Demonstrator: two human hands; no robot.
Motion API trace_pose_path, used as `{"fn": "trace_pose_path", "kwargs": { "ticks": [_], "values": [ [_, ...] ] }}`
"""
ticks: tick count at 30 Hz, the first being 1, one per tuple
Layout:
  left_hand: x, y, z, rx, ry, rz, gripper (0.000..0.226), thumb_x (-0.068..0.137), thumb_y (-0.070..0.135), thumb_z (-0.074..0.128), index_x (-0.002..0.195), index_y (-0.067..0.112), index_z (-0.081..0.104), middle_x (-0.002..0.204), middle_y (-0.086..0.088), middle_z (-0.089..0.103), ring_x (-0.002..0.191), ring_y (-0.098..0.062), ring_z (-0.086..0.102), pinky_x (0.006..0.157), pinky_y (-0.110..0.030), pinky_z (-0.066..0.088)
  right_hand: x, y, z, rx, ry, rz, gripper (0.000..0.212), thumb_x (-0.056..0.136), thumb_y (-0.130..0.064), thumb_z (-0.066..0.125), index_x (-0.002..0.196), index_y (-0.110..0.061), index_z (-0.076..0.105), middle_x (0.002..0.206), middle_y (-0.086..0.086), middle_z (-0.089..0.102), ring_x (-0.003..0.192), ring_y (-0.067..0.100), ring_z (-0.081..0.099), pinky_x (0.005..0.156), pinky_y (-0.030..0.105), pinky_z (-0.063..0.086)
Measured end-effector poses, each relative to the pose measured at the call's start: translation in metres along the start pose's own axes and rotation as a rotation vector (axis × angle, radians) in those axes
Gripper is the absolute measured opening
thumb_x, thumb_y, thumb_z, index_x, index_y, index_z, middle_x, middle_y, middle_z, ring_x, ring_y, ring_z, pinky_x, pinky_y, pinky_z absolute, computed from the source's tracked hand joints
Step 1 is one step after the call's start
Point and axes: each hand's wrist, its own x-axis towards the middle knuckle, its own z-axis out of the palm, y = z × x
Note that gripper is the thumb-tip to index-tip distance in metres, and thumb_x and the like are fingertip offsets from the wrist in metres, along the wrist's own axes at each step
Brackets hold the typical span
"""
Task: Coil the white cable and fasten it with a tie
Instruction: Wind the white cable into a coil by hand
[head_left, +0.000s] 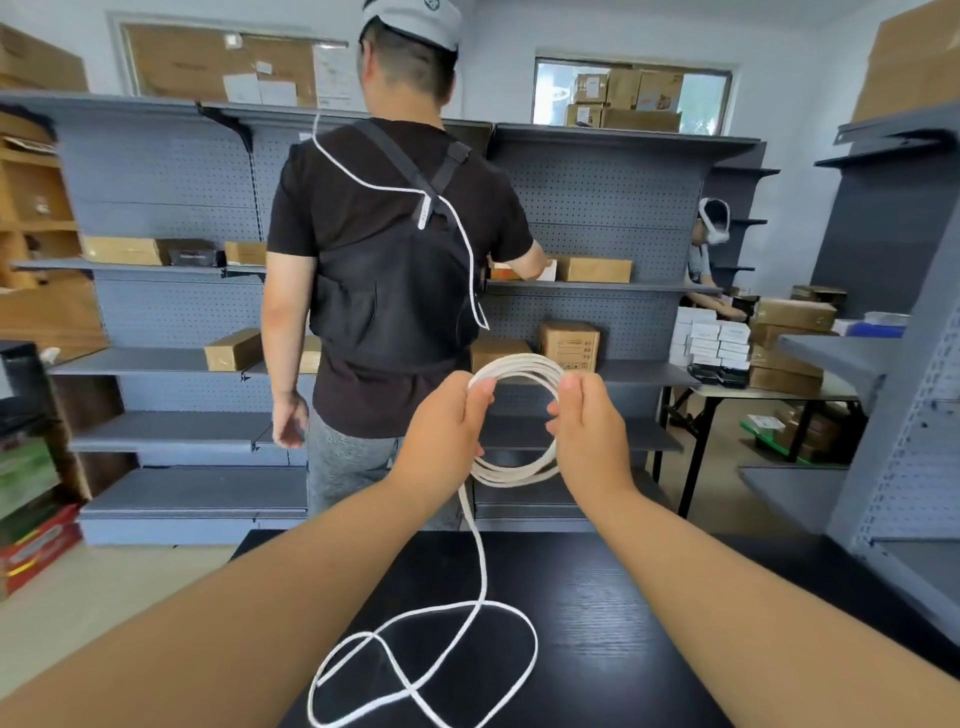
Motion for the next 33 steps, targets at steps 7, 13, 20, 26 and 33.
{"fn": "trace_pose_path", "kwargs": {
  "ticks": [7, 13, 20, 26, 33],
  "values": [
    [0.009, -0.009, -0.022, 0.219, -0.145, 0.091, 0.041, 0.099, 0.038, 0.031, 0.094, 0.003, 0.053, 0.067, -0.003, 0.049, 0.060, -0.019, 0.049, 0.058, -0.025, 0.039, 0.010, -0.012, 0.004, -0.074, -0.123, -0.123, 0.041, 0.098, -0.029, 0.037, 0.138, -0.019, 0.037, 0.127, -0.001, 0.047, 0.103, 0.003, 0.042, 0.080, 0.010, 0.027],
    [0.017, -0.015, -0.036, 0.195, -0.257, 0.151, 0.036, 0.099, 0.033, 0.035, 0.090, 0.004, 0.054, 0.065, 0.002, 0.044, 0.056, -0.012, 0.045, 0.052, -0.015, 0.039, 0.006, -0.017, 0.017, -0.128, -0.330, -0.160, 0.031, 0.098, -0.028, 0.038, 0.123, -0.015, 0.052, 0.100, -0.009, 0.055, 0.100, 0.012, 0.054, 0.088, 0.036, 0.046],
    [0.026, -0.029, -0.047, 0.158, -0.357, 0.102, 0.028, 0.098, 0.033, 0.037, 0.088, 0.012, 0.053, 0.065, 0.002, 0.055, 0.058, -0.011, 0.057, 0.064, -0.021, 0.041, 0.005, -0.019, 0.034, -0.284, -0.230, -0.196, 0.027, 0.098, -0.029, 0.039, 0.100, -0.009, 0.058, 0.086, -0.001, 0.054, 0.081, 0.016, 0.048, 0.068, 0.028, 0.033],
    [0.029, -0.037, -0.049, -0.154, -0.415, -0.066, 0.018, 0.096, 0.033, 0.044, 0.087, 0.021, 0.054, 0.075, 0.001, 0.062, 0.065, -0.014, 0.065, 0.072, -0.028, 0.051, 0.007, -0.020, 0.041, -0.248, -0.127, -0.171, 0.028, 0.097, -0.028, 0.040, 0.096, -0.007, 0.059, 0.084, 0.001, 0.056, 0.079, 0.016, 0.048, 0.064, 0.026, 0.028],
    [0.032, -0.038, -0.047, -0.663, -0.462, -0.354, 0.010, 0.092, 0.014, 0.052, 0.094, 0.011, 0.062, 0.081, -0.002, 0.071, 0.073, -0.012, 0.069, 0.071, -0.020, 0.057, 0.014, -0.016, 0.028, -0.183, 0.041, -0.149, 0.027, 0.098, -0.023, 0.040, 0.100, -0.005, 0.059, 0.079, -0.003, 0.052, 0.076, 0.016, 0.046, 0.061, 0.022, 0.023]
  ]
}}
